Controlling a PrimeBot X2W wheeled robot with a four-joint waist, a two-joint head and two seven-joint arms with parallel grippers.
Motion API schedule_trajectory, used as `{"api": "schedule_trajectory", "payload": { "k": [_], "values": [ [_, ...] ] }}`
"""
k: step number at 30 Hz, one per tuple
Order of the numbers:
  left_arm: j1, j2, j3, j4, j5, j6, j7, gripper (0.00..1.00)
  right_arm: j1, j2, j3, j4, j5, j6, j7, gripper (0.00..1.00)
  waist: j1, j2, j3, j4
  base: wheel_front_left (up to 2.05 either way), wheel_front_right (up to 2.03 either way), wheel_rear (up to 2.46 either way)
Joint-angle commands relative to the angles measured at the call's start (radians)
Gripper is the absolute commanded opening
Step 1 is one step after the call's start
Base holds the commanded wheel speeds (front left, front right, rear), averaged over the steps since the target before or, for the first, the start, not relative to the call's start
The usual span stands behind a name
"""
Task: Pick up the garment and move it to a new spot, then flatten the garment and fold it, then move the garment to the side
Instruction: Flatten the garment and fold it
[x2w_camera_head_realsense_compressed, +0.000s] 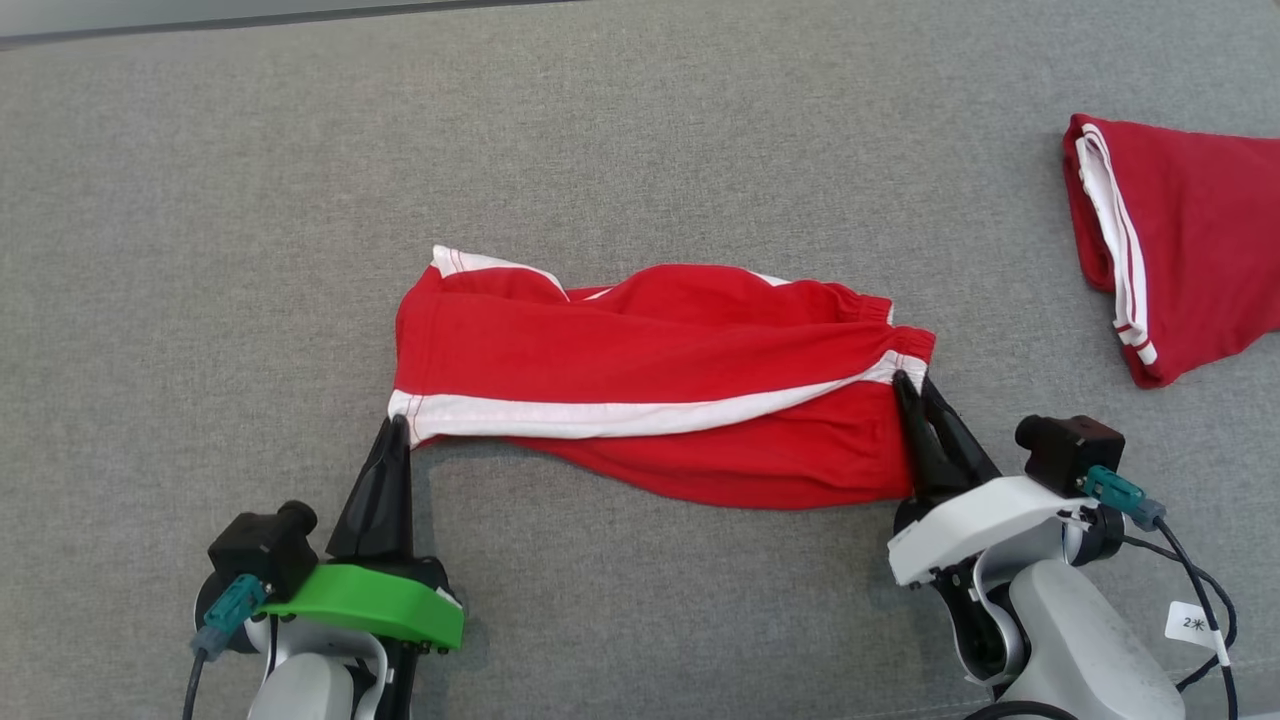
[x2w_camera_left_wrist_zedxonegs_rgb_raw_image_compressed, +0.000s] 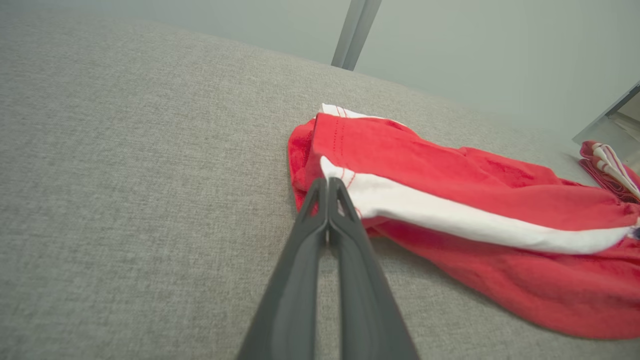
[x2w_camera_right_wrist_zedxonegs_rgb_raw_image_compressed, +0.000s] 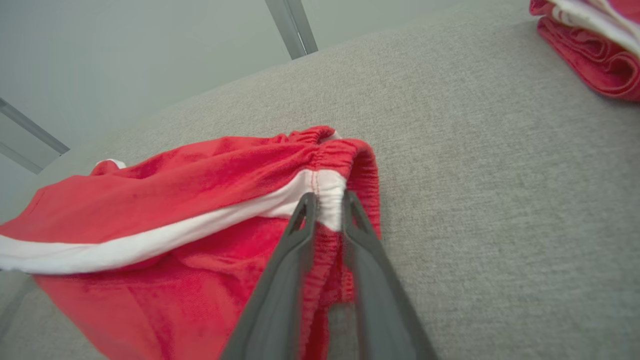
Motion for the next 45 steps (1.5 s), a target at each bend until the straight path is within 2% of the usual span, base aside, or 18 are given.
{"api": "schedule_trajectory", "payload": {
  "k": [1,8,13,17,18,20,22,26,32,36,40,45],
  "values": [
    [-0.010,0.004,-0.003,-0.003,0.006,-0.003,0.001,0.00,-0.012,-0.004,0.001,0.006,0.011,-0.001,-0.002,0.02,0.0000,0.0001,0.002,0.003,0.00,0.00,0.00],
    [-0.027,0.004,-0.001,-0.034,0.024,-0.003,0.001,0.00,-0.018,-0.008,-0.005,-0.051,0.031,-0.001,-0.002,0.00,0.0000,0.0001,-0.038,0.007,0.00,0.00,0.00],
    [-0.080,0.043,0.011,-0.083,0.068,-0.003,0.001,0.00,-0.058,-0.034,0.007,-0.131,0.047,-0.001,-0.002,0.00,0.0000,0.0001,-0.106,0.004,0.00,0.00,0.00],
    [-0.203,0.135,-0.013,-0.108,0.076,-0.003,0.001,0.00,-0.146,-0.076,0.013,-0.177,0.082,-0.001,-0.002,0.00,0.0000,0.0001,-0.161,0.007,0.00,0.00,0.00],
    [-0.291,0.192,-0.036,-0.088,0.061,-0.002,0.001,0.00,-0.216,-0.107,0.022,-0.174,0.089,-0.001,-0.002,0.00,0.0000,0.0001,-0.169,0.014,0.00,0.00,0.00],
    [-0.396,0.239,-0.073,-0.057,0.052,-0.001,0.001,0.00,-0.290,-0.136,0.027,-0.159,0.087,-0.001,-0.002,0.00,0.0000,0.0001,-0.158,0.027,0.00,0.00,0.00],
    [-0.524,0.285,-0.111,-0.018,0.046,-0.001,0.001,0.00,-0.386,-0.161,0.029,-0.142,0.092,-0.001,-0.002,0.00,0.0000,0.0001,-0.115,0.035,0.00,0.00,0.00],
    [-0.776,0.338,-0.179,0.072,0.051,-0.001,0.001,0.00,-0.597,-0.202,0.046,-0.075,0.071,-0.001,-0.002,0.00,0.0000,0.0001,-0.002,0.045,0.00,0.00,0.00],
    [-1.110,0.363,-0.206,0.203,0.133,0.004,0.001,0.00,-0.903,-0.221,0.052,0.050,-0.021,-0.002,-0.002,0.00,0.0000,0.0001,0.165,0.061,0.00,0.00,0.00],
    [-1.253,0.350,-0.197,0.209,0.192,0.016,0.001,0.00,-1.033,-0.224,0.020,0.050,-0.125,-0.002,-0.002,0.00,0.0000,0.0001,0.234,0.078,0.00,0.00,0.00],
    [-1.293,0.325,-0.174,0.175,0.220,0.020,0.001,0.00,-1.068,-0.221,0.012,0.043,-0.184,-0.001,-0.002,0.00,0.0000,0.0001,0.267,0.100,0.00,0.00,0.00],
    [-1.208,0.284,-0.143,0.111,0.221,0.017,0.001,0.00,-1.001,-0.229,-0.009,0.014,-0.206,-0.001,-0.002,0.00,0.0000,0.0001,0.284,0.112,0.00,0.00,0.00]
  ]
}}
